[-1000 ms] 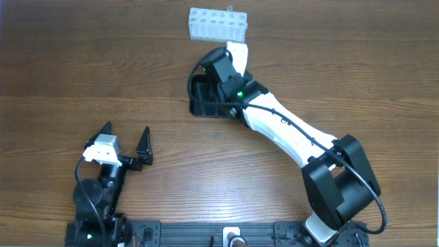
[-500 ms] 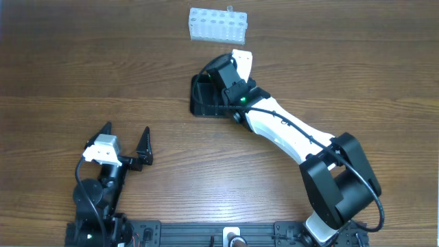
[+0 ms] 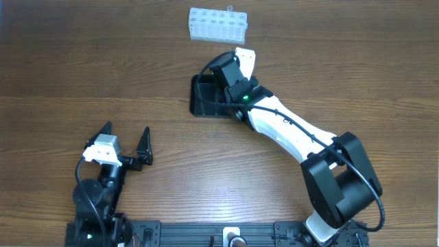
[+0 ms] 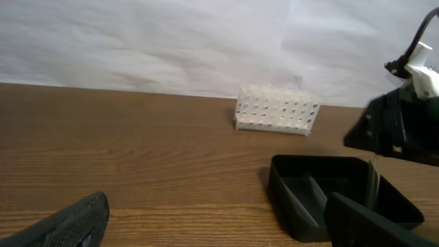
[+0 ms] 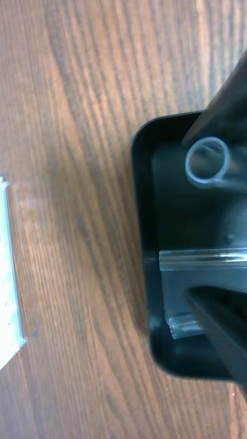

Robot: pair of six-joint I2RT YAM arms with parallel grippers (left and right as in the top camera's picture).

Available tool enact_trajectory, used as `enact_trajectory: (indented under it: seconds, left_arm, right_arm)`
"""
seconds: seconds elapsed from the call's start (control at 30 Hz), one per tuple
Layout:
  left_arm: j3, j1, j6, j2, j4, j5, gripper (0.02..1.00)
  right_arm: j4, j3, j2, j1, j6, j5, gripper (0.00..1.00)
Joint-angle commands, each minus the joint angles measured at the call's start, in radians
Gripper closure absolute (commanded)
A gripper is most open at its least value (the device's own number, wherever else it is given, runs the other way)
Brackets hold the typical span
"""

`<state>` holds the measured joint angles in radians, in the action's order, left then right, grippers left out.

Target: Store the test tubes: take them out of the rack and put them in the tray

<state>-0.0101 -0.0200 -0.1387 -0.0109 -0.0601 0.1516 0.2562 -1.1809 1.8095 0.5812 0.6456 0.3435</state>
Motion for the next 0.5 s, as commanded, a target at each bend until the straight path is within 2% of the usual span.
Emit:
enact_trajectory:
  seconds: [0.03,0.5]
  left_arm:
    - [0.004,0.006,-0.006,0.006,-0.002,0.012,0.02]
    - [0.004,0.006,-0.006,0.006,-0.002,0.012,0.02]
  right_arm:
    - [-0.038,0.004,0.009,-0.006,-0.026,-0.003,0.007]
    - [-0.024,0.005,0.009,0.031,-0.017,-0.006,0.007]
